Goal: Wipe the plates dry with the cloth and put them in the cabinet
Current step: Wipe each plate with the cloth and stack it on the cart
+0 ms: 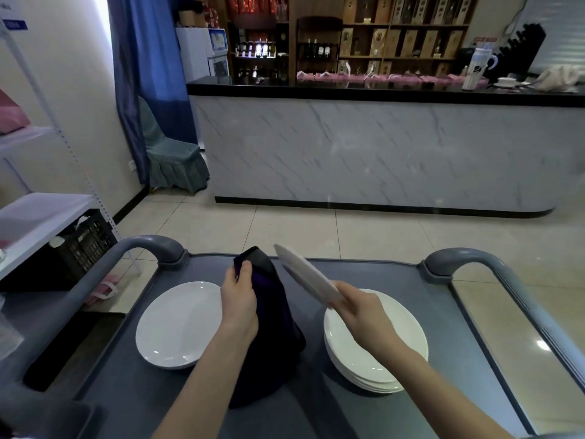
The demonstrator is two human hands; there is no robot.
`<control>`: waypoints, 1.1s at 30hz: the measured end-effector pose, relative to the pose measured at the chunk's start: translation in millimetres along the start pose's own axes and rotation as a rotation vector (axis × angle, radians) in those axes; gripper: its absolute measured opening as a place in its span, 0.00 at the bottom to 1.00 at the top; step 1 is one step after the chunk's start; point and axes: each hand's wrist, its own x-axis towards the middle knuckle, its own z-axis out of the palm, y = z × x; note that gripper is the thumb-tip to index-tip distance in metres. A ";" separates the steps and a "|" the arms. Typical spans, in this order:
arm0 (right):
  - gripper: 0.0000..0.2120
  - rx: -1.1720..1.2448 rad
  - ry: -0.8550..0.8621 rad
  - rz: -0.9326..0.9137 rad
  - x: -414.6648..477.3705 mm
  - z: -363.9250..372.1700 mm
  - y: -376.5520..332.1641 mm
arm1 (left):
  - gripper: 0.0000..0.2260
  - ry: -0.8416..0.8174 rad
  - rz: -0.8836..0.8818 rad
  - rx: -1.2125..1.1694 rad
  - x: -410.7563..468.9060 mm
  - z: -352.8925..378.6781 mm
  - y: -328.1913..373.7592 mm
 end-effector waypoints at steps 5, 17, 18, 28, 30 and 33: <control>0.12 0.613 0.051 0.196 -12.0 2.9 -26.2 | 0.12 -0.240 0.151 0.132 -22.2 23.3 -11.5; 0.12 1.075 0.102 0.352 -10.4 -12.4 -24.5 | 0.21 -0.780 0.781 0.892 -51.9 18.9 -43.2; 0.13 1.086 0.091 0.353 -11.2 -12.4 -24.2 | 0.21 -0.785 0.797 0.911 -50.3 20.9 -40.1; 0.13 1.048 0.059 0.405 -24.6 -12.3 -20.1 | 0.24 -0.689 0.754 0.947 -9.4 23.5 -28.9; 0.14 1.057 0.064 0.399 -23.3 -15.5 -19.3 | 0.24 -0.646 0.739 0.927 -15.3 17.8 -34.1; 0.12 1.096 0.096 0.386 -18.5 -22.4 -17.6 | 0.24 -0.644 0.767 0.925 -34.9 8.2 -47.3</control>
